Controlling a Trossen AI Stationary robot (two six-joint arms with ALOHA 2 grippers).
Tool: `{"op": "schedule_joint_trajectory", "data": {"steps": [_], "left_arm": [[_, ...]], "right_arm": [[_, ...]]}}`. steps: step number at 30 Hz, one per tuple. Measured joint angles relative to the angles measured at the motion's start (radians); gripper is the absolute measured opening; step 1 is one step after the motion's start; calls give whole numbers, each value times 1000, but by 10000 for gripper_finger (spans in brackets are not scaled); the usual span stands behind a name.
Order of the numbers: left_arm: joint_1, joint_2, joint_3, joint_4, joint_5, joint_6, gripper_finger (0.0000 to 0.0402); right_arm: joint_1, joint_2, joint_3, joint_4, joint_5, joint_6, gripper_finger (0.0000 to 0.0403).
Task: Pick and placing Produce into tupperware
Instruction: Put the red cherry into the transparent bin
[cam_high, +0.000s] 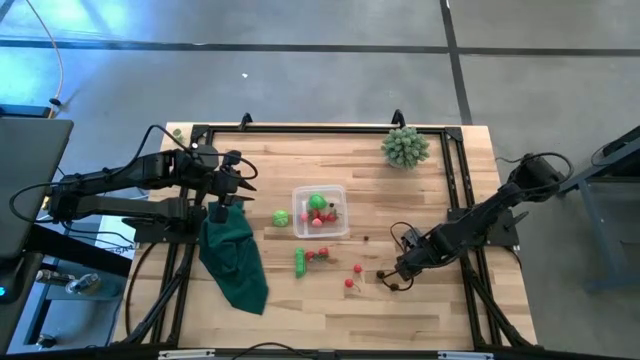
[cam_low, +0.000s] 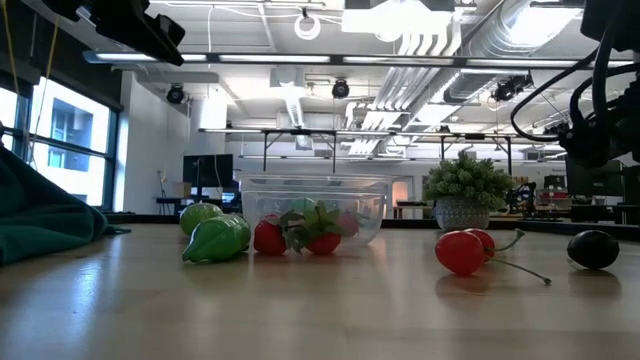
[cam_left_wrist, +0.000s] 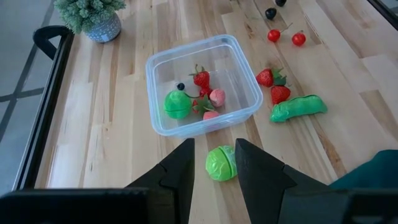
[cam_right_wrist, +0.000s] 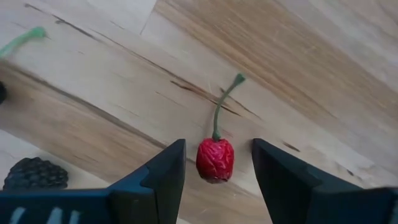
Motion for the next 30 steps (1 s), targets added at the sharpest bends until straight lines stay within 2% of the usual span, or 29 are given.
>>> {"op": "schedule_joint_trajectory", "data": {"steps": [7,24,30], "left_arm": [[0,0,0,0,0,0,106],[0,0,0,0,0,0,106],[0,0,0,0,0,0,106]], "right_arm": [[0,6,1,0,14,0,163],[0,7,0,-4,25,0,86],[0,7,0,0,32,0,72]]}}
